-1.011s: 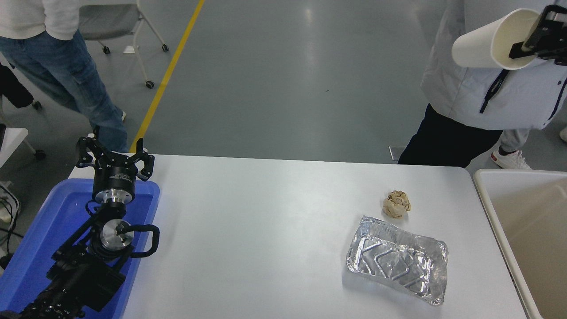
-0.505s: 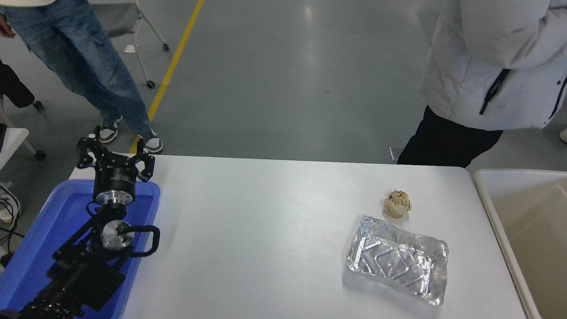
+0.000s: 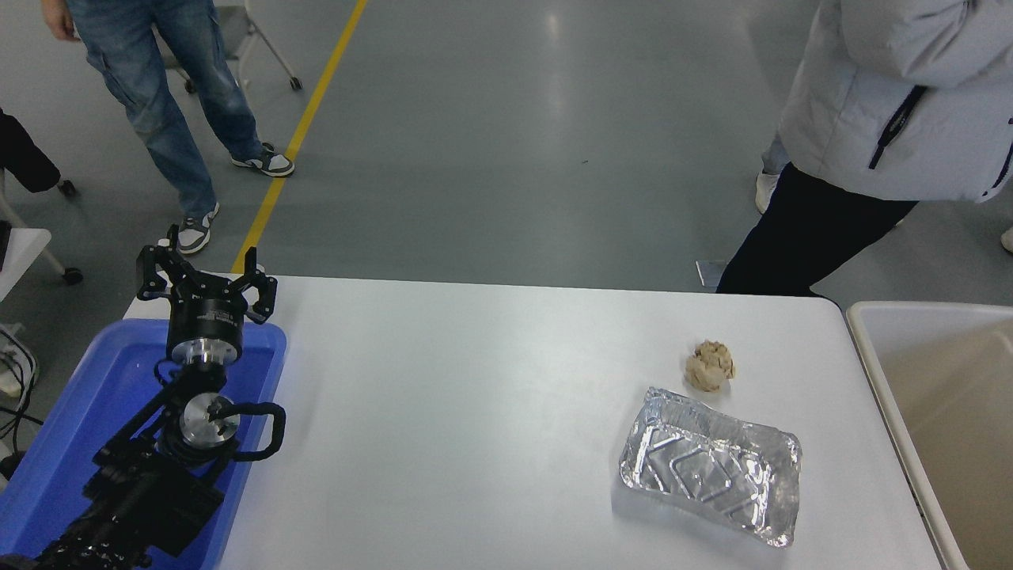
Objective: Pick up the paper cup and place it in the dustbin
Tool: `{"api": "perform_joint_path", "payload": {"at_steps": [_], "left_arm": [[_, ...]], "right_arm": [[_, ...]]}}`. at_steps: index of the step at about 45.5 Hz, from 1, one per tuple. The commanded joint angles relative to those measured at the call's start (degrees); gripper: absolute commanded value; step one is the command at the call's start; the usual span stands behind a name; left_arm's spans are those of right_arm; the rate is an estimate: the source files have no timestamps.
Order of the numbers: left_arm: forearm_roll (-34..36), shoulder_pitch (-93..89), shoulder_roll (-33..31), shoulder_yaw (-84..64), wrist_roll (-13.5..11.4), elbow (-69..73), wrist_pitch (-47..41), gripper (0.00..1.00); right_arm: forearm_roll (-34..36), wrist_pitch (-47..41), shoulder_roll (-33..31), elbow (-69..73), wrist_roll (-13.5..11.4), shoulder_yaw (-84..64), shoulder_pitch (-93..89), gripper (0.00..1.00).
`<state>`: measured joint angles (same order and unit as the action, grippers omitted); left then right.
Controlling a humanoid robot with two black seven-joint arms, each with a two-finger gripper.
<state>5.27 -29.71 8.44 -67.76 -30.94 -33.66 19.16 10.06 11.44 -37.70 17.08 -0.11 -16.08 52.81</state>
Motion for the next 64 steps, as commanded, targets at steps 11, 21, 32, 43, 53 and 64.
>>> {"api": "perform_joint_path", "payload": {"at_steps": [11,21,32,43,53,64], "left_arm": [[0.0,0.0,0.0,0.0,0.0,0.0,0.0,0.99],[0.0,0.0,0.0,0.0,0.0,0.0,0.0,0.99],[0.0,0.0,0.0,0.0,0.0,0.0,0.0,0.99],[0.0,0.0,0.0,0.0,0.0,0.0,0.0,0.99],[0.0,0.0,0.0,0.0,0.0,0.0,0.0,0.99],[0.0,0.0,0.0,0.0,0.0,0.0,0.0,0.99]], "right_arm": [[0.8,-7.9,10.8,-10.9,-1.0,16.9,-16.9,0.0],[0.8,-8.4,11.3,-10.9,-1.0,17.2,-20.5,0.0],[0.8,-8.4,11.3,-11.0,-0.9,17.2,-21.9,0.0],[1.1,-8.3,11.2,-11.1,-0.8,18.3,-23.3,1.0],[1.0,-8.4,10.4,-11.0,-0.8,18.3,-22.8,1.0],[0.8,-12.1,9.4,-11.0,-0.9,17.3,-17.2,1.0]]}}
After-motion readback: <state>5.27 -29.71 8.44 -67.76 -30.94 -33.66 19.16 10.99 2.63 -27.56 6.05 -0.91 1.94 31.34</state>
